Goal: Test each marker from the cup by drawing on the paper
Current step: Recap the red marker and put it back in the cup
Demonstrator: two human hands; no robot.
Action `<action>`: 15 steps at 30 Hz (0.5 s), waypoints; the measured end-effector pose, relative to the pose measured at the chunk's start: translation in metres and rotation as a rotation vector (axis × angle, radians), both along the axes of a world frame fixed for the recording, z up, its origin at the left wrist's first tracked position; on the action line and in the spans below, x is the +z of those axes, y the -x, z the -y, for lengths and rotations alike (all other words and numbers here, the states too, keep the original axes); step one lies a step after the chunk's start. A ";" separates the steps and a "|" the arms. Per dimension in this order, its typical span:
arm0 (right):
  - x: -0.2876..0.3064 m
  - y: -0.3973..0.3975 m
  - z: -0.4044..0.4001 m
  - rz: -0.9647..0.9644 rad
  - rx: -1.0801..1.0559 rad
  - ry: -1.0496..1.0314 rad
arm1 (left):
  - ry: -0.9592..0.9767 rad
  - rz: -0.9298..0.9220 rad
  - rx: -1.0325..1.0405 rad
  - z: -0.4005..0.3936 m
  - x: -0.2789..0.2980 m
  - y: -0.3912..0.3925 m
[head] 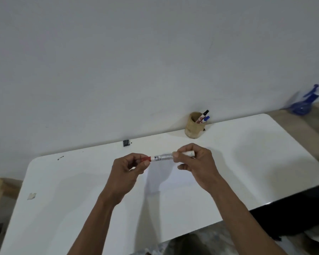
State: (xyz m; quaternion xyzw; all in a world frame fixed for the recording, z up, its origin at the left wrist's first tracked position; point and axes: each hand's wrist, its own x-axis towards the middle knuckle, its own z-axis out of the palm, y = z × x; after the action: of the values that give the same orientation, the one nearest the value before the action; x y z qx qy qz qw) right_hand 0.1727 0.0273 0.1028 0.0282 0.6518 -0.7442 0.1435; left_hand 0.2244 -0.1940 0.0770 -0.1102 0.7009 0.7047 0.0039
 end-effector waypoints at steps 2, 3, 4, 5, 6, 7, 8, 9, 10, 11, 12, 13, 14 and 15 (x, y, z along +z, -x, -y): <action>0.004 0.005 -0.017 -0.074 0.140 -0.211 | -0.052 -0.003 -0.019 -0.007 0.006 0.011; 0.005 0.007 -0.022 -0.104 0.203 -0.306 | -0.069 -0.008 -0.024 -0.013 0.010 0.017; 0.005 0.008 -0.025 -0.131 0.245 -0.384 | -0.071 -0.017 -0.029 -0.020 0.013 0.024; 0.005 0.010 -0.027 -0.152 0.264 -0.433 | -0.060 -0.027 -0.036 -0.028 0.017 0.032; 0.004 0.012 -0.029 -0.167 0.262 -0.455 | -0.042 -0.038 -0.045 -0.036 0.019 0.039; 0.003 0.014 -0.030 -0.180 0.245 -0.466 | -0.022 -0.046 -0.056 -0.044 0.021 0.047; 0.001 0.017 -0.032 -0.195 0.218 -0.478 | -0.005 -0.052 -0.066 -0.051 0.022 0.055; -0.001 0.021 -0.034 -0.213 0.187 -0.493 | 0.011 -0.057 -0.073 -0.058 0.023 0.062; -0.004 0.025 -0.036 -0.233 0.161 -0.504 | 0.033 -0.063 -0.078 -0.065 0.023 0.070; -0.006 0.029 -0.039 -0.253 0.146 -0.511 | 0.062 -0.071 -0.082 -0.072 0.023 0.078; -0.009 0.034 -0.043 -0.265 0.142 -0.518 | 0.095 -0.080 -0.083 -0.079 0.023 0.085; -0.012 0.040 -0.047 -0.270 0.142 -0.527 | 0.125 -0.088 -0.081 -0.086 0.023 0.093; -0.015 0.046 -0.051 -0.269 0.147 -0.536 | 0.150 -0.095 -0.076 -0.093 0.023 0.100; -0.017 0.054 -0.056 -0.264 0.159 -0.536 | 0.172 -0.097 -0.074 -0.099 0.023 0.107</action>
State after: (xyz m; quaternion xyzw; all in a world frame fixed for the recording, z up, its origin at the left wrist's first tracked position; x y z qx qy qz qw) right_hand 0.1191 0.0837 0.0856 -0.0831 0.8381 -0.5293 0.1027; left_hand 0.1175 -0.0949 0.1003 -0.0502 0.7616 0.6459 -0.0136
